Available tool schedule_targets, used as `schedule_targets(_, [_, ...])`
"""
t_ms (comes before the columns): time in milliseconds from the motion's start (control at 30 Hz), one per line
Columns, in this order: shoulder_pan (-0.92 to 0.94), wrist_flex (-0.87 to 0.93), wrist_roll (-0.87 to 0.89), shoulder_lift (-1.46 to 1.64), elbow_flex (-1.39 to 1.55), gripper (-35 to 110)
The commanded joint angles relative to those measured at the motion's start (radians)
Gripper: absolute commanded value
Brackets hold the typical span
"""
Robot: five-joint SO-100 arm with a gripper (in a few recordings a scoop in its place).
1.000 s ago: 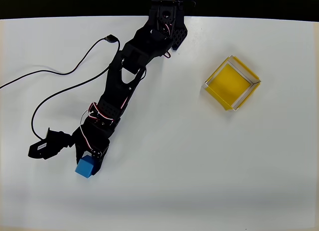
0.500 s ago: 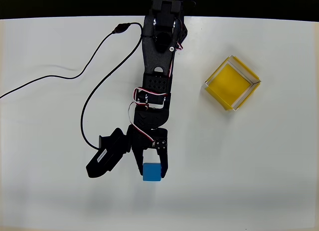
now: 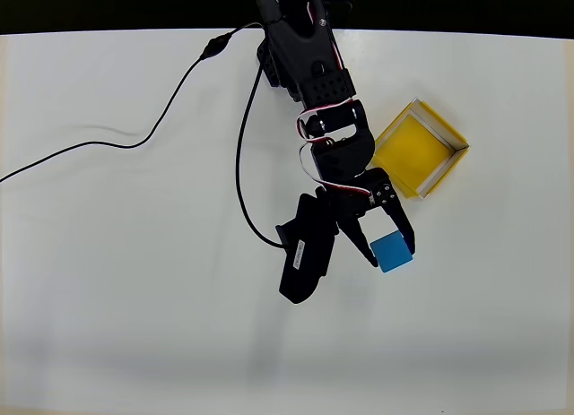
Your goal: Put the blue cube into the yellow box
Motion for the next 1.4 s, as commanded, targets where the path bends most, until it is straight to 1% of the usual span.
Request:
schedule_targets(0, [-0.129, 0.032, -0.002, 0.114, 0.003, 15])
schedule_targets(233, [-0.327, 0.17, 0.078, 0.153, 0.032, 16])
schedule_targets(367, [-0.397, 0.233, 0.107, 0.155, 0.035, 16])
schedule_targets(533, [-0.431, 0.305, 0.124, 0.144, 0.035, 16])
schedule_targets(833, [-0.431, 0.476, 0.129, 0.173, 0.066, 16])
schedule_targets(967, [-0.433, 0.477, 0.118, 0.169, 0.11, 16])
schedule_targets(1167, [-0.463, 0.489, 0.152, 0.15, 0.12, 17])
schedule_targets(1367, [-0.466, 0.457, 0.206, 0.112, 0.124, 29])
